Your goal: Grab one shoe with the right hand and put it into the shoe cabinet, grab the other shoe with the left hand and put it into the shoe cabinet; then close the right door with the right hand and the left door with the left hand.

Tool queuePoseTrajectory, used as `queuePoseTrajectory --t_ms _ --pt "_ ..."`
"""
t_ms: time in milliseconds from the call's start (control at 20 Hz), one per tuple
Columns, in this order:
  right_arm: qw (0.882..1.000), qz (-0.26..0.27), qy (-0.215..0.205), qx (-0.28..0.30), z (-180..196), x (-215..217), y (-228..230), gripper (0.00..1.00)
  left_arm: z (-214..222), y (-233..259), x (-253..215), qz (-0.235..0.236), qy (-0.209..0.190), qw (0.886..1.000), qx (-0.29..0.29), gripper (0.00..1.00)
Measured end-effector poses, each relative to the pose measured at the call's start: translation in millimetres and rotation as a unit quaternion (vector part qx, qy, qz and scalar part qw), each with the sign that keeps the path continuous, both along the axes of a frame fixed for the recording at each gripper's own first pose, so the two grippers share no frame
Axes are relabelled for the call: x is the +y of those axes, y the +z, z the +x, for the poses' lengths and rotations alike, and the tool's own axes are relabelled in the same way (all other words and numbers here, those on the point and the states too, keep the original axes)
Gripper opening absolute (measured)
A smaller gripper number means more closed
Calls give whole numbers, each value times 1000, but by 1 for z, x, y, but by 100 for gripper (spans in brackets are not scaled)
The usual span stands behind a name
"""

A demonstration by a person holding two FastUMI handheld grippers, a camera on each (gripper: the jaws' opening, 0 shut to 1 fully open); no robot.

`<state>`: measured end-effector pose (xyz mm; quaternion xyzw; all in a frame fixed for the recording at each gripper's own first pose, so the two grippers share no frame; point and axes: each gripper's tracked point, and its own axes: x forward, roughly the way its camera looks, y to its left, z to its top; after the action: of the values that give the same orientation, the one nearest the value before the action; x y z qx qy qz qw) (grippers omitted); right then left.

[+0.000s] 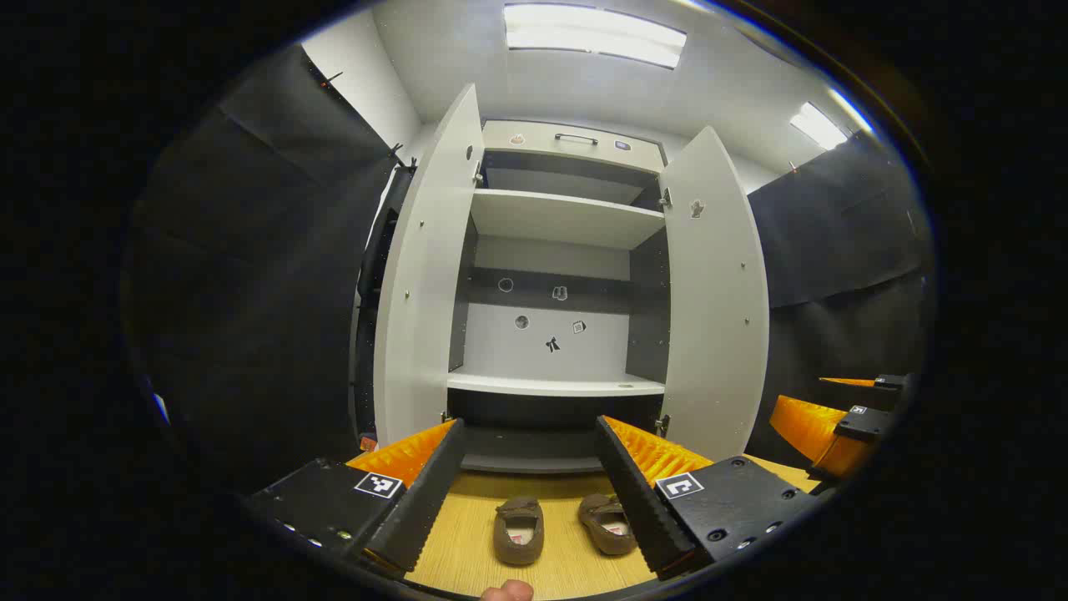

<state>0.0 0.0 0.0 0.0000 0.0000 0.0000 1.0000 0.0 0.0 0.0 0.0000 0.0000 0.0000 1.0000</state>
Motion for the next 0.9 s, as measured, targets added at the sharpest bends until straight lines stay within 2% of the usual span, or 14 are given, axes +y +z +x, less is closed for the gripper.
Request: queuePoseTrajectory --t_ms 50,100,150,200,900 --pt "1000 0 0 -1 1 0 1 99 1 1 -1 0 -1 1000 -2 99" --pt "1000 -2 1 -1 1 0 0 99 0 0 -2 0 -2 1000 -1 99" --pt "1000 -2 1 -1 0 -1 0 99 0 -1 -3 1 -3 1000 2 95" --pt "1000 -1 1 -4 1 -1 2 99 -1 -3 -1 3 -1 1000 5 94" --pt "1000 -4 9 -8 0 2 6 99 -1 -4 -3 -2 0 1000 8 94"
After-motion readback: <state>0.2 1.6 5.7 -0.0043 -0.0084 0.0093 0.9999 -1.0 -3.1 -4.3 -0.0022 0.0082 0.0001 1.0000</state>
